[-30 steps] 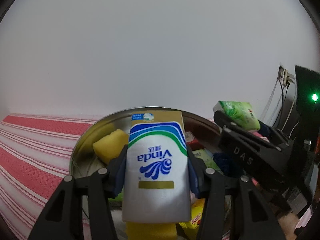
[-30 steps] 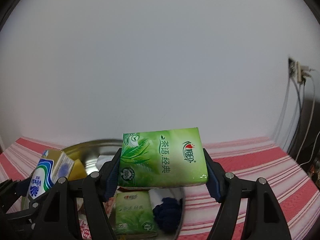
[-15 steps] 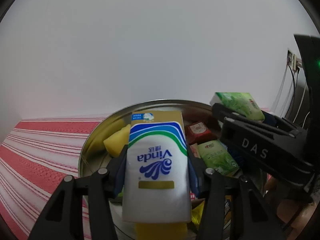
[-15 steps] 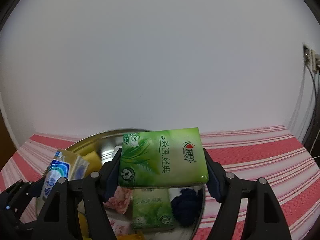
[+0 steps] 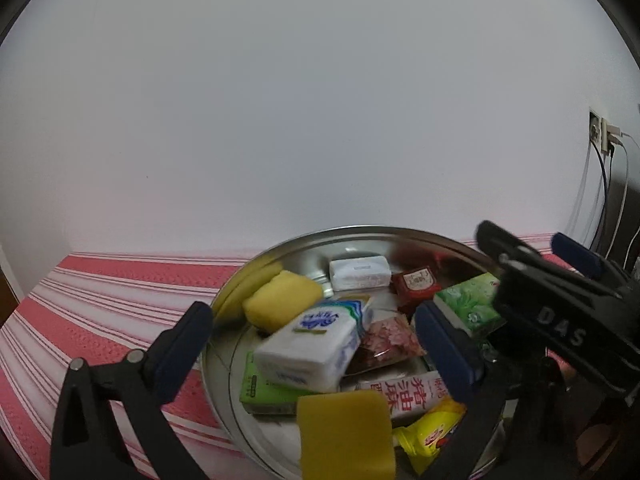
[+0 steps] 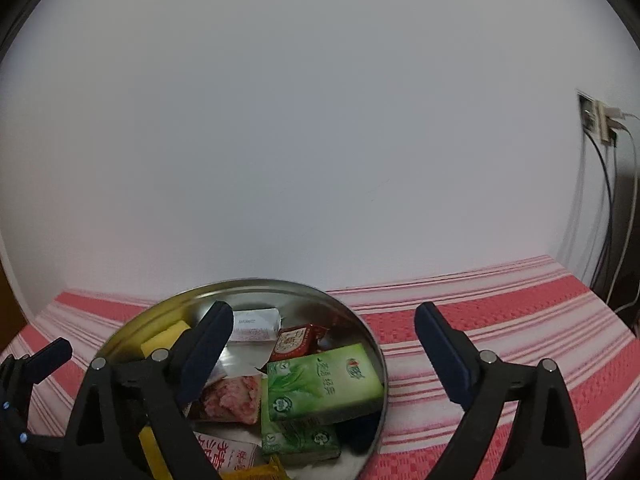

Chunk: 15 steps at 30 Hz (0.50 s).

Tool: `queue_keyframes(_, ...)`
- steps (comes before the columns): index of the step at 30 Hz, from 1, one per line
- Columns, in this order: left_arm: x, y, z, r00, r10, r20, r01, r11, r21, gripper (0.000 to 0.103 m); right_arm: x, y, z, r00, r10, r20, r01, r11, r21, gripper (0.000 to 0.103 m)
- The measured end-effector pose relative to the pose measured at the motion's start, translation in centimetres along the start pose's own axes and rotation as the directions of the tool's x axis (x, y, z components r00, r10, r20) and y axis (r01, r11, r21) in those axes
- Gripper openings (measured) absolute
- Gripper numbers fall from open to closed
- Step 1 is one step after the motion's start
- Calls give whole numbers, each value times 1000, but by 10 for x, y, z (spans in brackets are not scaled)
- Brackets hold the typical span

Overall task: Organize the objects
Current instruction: 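Open both grippers to drop the tissue packs into the tin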

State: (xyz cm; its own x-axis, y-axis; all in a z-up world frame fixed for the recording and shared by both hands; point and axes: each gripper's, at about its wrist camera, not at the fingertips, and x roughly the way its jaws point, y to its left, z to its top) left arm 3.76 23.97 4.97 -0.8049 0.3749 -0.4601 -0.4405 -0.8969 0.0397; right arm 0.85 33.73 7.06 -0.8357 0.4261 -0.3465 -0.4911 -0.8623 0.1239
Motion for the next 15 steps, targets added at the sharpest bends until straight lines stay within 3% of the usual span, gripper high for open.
queue_keyframes(8,0,14,-3,999,29,18,-29,1000,6,103,-40,-16,-9,991,-93,93,81,988,128,94)
queue_keyframes(15,-4,30,-18,997,77,30,-78,997,28,103,-38,-15,-32,990,-127,64,116,982,152,94)
